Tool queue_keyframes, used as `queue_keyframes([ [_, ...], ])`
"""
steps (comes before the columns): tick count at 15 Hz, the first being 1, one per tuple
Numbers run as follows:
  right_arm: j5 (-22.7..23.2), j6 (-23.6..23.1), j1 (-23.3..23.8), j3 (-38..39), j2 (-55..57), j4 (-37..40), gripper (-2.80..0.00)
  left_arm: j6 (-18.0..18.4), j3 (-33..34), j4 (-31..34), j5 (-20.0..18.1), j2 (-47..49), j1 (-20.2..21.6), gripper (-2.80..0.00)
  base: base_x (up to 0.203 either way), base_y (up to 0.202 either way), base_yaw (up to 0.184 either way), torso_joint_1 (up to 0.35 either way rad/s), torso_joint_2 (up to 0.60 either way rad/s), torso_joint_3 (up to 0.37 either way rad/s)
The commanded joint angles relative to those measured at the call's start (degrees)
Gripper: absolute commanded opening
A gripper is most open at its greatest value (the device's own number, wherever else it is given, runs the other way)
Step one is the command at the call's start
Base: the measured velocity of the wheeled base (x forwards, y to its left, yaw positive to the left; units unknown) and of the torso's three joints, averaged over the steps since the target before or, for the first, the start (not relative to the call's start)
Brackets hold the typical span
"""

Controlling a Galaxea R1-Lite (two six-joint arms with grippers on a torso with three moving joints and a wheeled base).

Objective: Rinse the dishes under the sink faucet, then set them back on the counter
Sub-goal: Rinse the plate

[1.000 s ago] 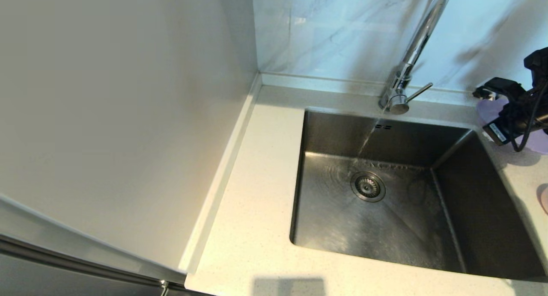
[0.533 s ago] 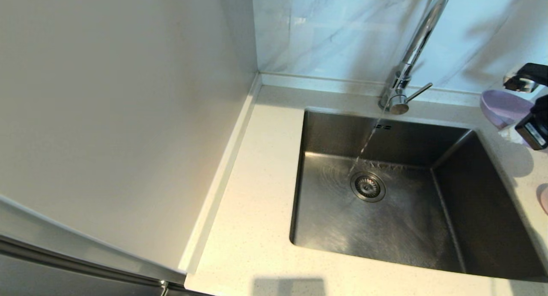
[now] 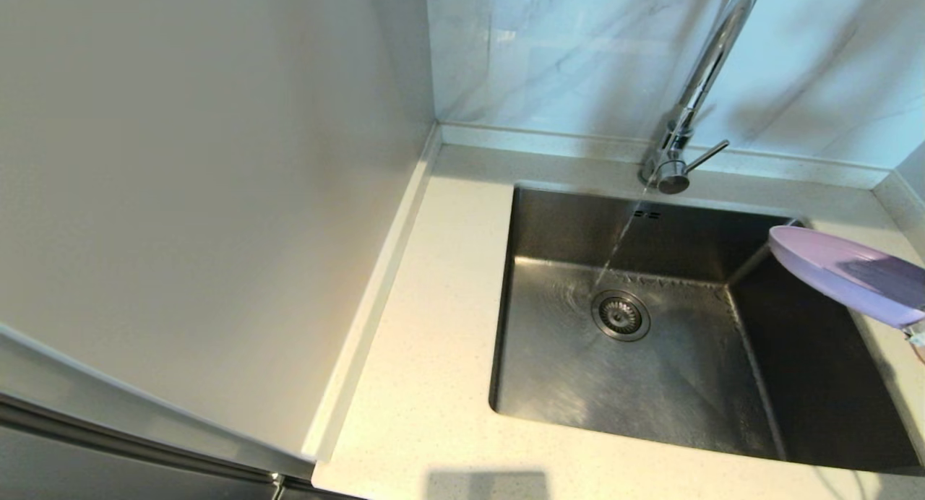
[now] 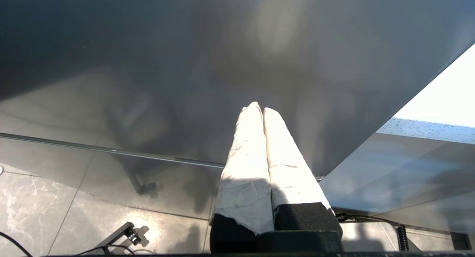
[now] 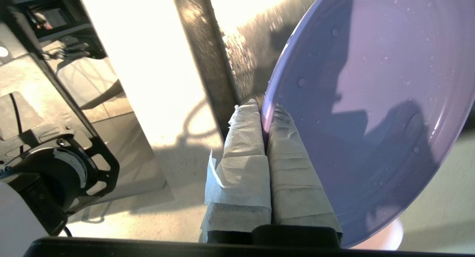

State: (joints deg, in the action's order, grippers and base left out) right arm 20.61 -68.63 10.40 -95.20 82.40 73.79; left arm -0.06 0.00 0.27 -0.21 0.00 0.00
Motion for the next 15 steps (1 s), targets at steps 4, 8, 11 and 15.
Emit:
queue_keyframes([
  [4, -0.45, 11.5, -15.74, -2.12, -1.5, -0.29, -2.8, -0.02, 0.0, 0.0, 0.04, 0.0, 0.0, -2.8, 0.0, 0.0, 0.0, 0.0, 0.0, 0.0],
  [8, -7.1, 29.04, -23.67, -2.72, 1.71, -10.9, -2.8, -0.02, 0.0, 0.0, 0.04, 0.0, 0.0, -2.8, 0.0, 0.0, 0.0, 0.0, 0.0, 0.0],
  [11, -10.61, 36.29, -25.56, -4.3, 4.74, -18.19, -2.8, -0.02, 0.0, 0.0, 0.04, 0.0, 0.0, -2.8, 0.0, 0.0, 0.0, 0.0, 0.0, 0.0],
  [15, -11.64, 36.96, -27.5, -5.88, 6.04, -18.41, -2.8, -0.02, 0.0, 0.0, 0.04, 0.0, 0.0, -2.8, 0.0, 0.0, 0.0, 0.0, 0.0, 0.0],
])
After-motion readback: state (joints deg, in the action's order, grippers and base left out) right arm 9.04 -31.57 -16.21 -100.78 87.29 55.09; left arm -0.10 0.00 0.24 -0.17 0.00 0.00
